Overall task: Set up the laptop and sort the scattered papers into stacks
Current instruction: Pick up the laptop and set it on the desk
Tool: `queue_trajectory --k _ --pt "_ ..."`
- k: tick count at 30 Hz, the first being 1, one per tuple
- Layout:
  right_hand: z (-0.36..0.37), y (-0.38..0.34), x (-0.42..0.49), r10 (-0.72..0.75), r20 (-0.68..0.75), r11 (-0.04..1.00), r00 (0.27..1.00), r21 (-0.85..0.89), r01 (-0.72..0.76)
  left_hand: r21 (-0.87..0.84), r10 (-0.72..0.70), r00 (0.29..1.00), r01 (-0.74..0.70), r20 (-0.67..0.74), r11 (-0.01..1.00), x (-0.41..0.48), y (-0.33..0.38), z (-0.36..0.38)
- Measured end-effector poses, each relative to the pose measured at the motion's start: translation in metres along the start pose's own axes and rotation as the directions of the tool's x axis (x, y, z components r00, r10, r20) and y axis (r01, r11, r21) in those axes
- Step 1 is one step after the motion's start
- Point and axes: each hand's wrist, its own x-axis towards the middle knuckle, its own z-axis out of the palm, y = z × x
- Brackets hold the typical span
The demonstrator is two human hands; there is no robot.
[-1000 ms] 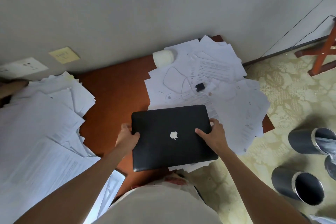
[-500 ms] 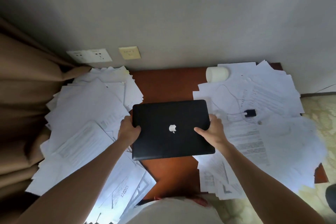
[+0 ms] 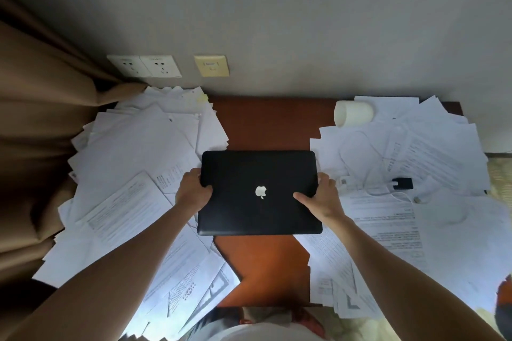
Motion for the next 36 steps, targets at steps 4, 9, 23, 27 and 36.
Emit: queue_trajectory --k 4,9,23,27,36 --pt "0.009 0.012 0.008 -0.043 -0.04 0.996 0.998 -0.074 0.04 0.09 0.028 1.0 -0.029 0.009 0.996 0.002 -0.003 0.005" --pt "0.017 0.016 0.01 -0.087 -0.077 0.985 0.993 -0.155 0.074 0.138 0.047 0.998 -0.043 -0.031 0.99 -0.001 -0.014 0.015" --pt "0.076 0.022 -0.004 -0.78 0.023 0.516 0.625 -0.542 0.664 -0.003 0.298 0.936 -0.304 -0.187 0.953 -0.014 -0.063 0.048" --pt "0.097 0.012 -0.009 -0.814 0.116 0.432 0.569 -0.535 0.727 -0.019 0.338 0.912 -0.352 -0.235 0.936 -0.014 -0.079 0.058" --pt "0.12 0.029 -0.006 -0.843 0.158 0.309 0.514 -0.641 0.703 -0.028 0.423 0.826 -0.465 -0.374 0.885 -0.015 -0.094 0.078"
